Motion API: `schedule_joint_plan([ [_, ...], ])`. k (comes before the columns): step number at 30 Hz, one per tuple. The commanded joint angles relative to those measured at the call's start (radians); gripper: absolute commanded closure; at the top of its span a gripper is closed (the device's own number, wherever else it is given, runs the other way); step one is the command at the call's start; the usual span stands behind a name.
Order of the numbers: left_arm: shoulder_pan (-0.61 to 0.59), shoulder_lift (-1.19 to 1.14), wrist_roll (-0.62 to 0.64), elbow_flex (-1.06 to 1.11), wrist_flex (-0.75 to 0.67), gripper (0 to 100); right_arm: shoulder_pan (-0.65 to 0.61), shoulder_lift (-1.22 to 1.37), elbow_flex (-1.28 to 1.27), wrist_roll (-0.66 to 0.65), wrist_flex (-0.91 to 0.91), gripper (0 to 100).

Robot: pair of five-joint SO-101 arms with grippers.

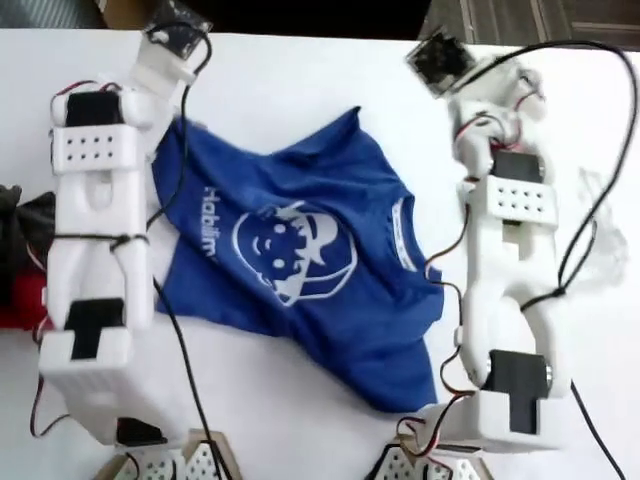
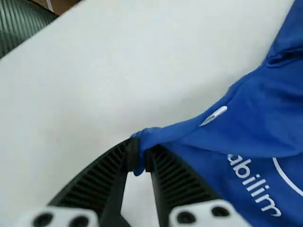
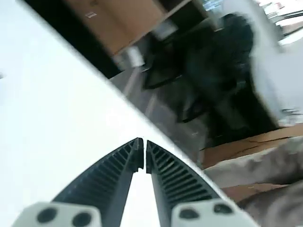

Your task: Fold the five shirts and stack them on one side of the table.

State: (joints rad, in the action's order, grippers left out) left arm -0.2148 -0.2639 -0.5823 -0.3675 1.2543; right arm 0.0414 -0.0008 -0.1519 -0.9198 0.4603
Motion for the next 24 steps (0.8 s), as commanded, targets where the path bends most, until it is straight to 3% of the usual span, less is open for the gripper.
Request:
schedule_joint_plan([
  [1, 0.005, -0.066, -0.006, -0.05, 0.054, 97, -0.035, 0.059, 0.052, 0.239, 0.136, 97.5],
  [4, 0.003, -0.132, -0.002, -0.053, 0.095, 97, -0.065, 0.186, 0.118, 0.476, 0.289, 97.4],
  [6, 0.003, -0.158, 0.0, -0.056, 0.117, 97, -0.104, 0.285, 0.215, 0.499, 0.424, 95.0],
  [12, 0.005, -0.172, 0.002, -0.048, 0.203, 97, -0.179, 0.556, 0.643, 0.502, 0.727, 75.7],
  [19, 0.043, -0.146, -0.009, 0.076, 0.31, 97, -0.214, 0.84, 1.119, 0.503, 0.75, 75.5],
  [24, 0.071, 0.011, -0.011, 0.355, 0.222, 97, -0.246, 0.981, 1.309, 0.503, 0.751, 75.5],
])
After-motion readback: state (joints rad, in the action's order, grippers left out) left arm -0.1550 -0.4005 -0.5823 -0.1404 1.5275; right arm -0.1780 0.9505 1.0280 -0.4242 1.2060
